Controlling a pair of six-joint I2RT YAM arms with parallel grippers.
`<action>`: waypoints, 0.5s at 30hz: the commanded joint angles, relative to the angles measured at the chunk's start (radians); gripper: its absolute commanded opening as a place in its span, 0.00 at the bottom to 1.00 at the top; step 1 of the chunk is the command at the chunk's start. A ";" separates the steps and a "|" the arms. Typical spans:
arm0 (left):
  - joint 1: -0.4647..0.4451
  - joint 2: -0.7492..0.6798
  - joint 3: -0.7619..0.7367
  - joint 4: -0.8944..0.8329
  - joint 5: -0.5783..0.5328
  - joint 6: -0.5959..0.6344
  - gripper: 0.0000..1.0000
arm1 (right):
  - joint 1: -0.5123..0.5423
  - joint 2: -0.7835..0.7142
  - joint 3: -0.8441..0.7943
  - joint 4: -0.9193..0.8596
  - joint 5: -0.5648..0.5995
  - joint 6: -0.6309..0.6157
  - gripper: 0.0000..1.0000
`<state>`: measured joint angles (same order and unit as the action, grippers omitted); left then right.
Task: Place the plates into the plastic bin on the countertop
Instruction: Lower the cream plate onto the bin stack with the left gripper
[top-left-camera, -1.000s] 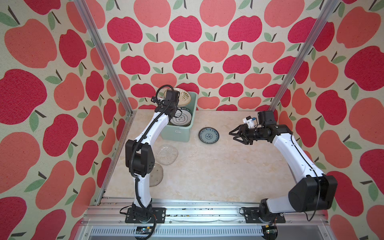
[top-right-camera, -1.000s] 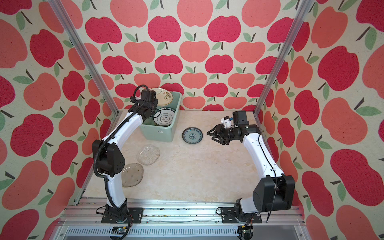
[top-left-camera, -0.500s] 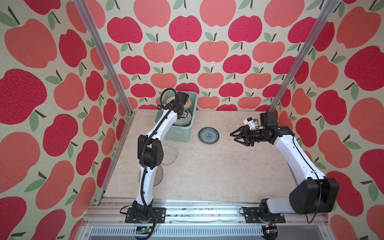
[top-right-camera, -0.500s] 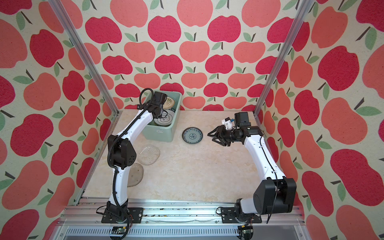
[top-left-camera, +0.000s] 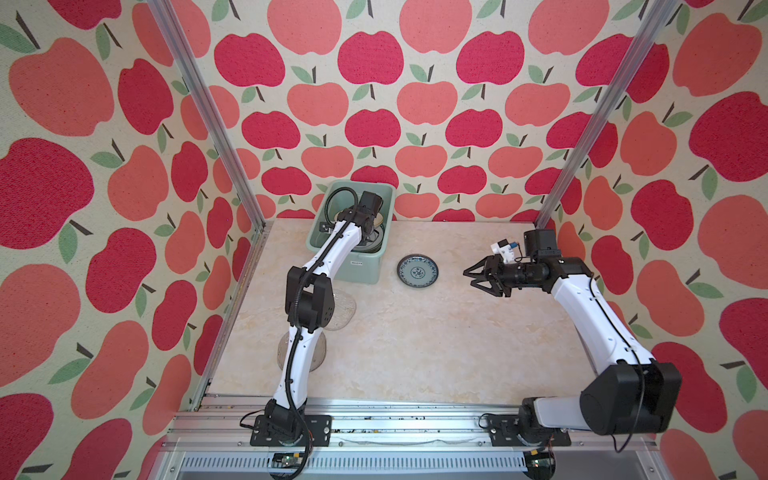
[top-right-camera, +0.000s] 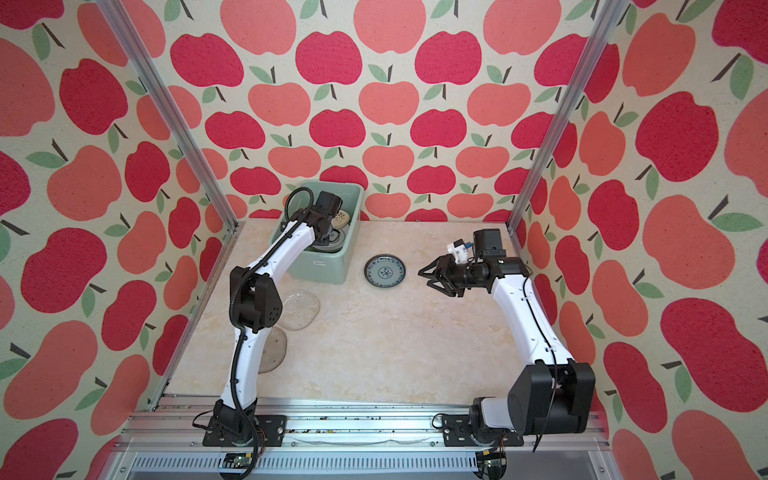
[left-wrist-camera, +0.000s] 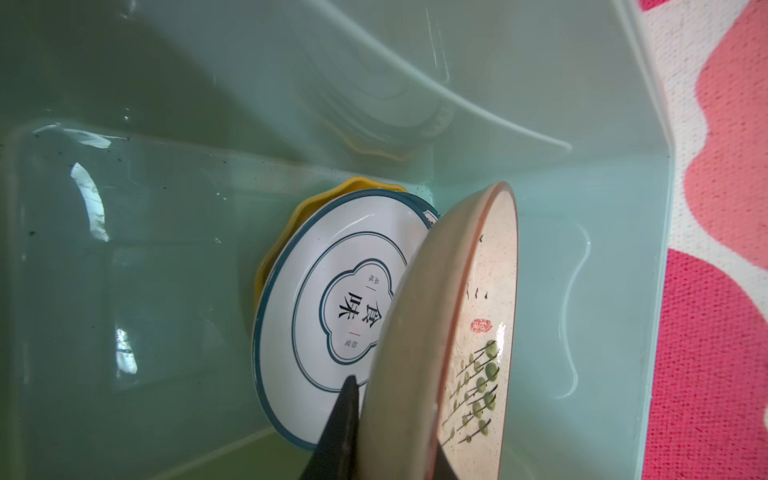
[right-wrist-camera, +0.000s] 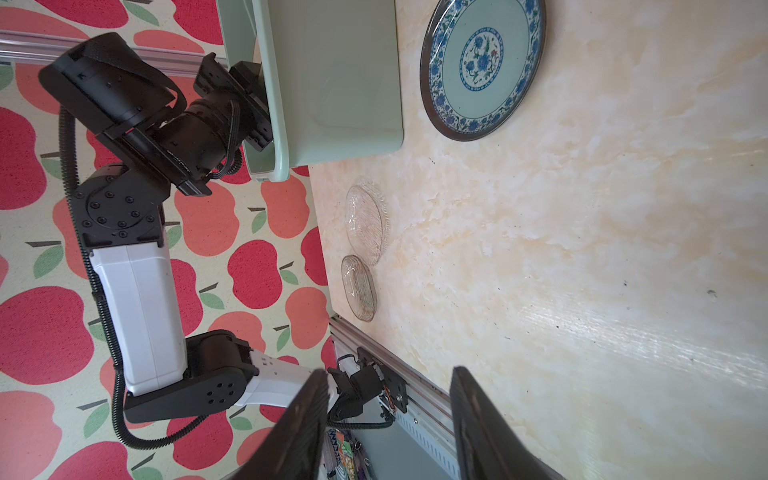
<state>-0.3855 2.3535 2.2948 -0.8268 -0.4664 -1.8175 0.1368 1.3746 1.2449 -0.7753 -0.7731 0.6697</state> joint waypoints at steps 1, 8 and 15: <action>0.008 0.010 0.062 0.011 -0.033 -0.032 0.00 | -0.005 -0.012 -0.001 0.008 -0.023 -0.021 0.50; 0.021 0.046 0.067 -0.015 -0.012 -0.031 0.00 | -0.005 -0.007 0.001 0.011 -0.025 -0.021 0.50; 0.027 0.073 0.072 -0.026 0.016 -0.020 0.01 | -0.004 0.000 0.006 0.011 -0.025 -0.021 0.50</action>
<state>-0.3637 2.4241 2.3051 -0.8680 -0.4343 -1.8206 0.1368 1.3746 1.2449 -0.7731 -0.7773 0.6701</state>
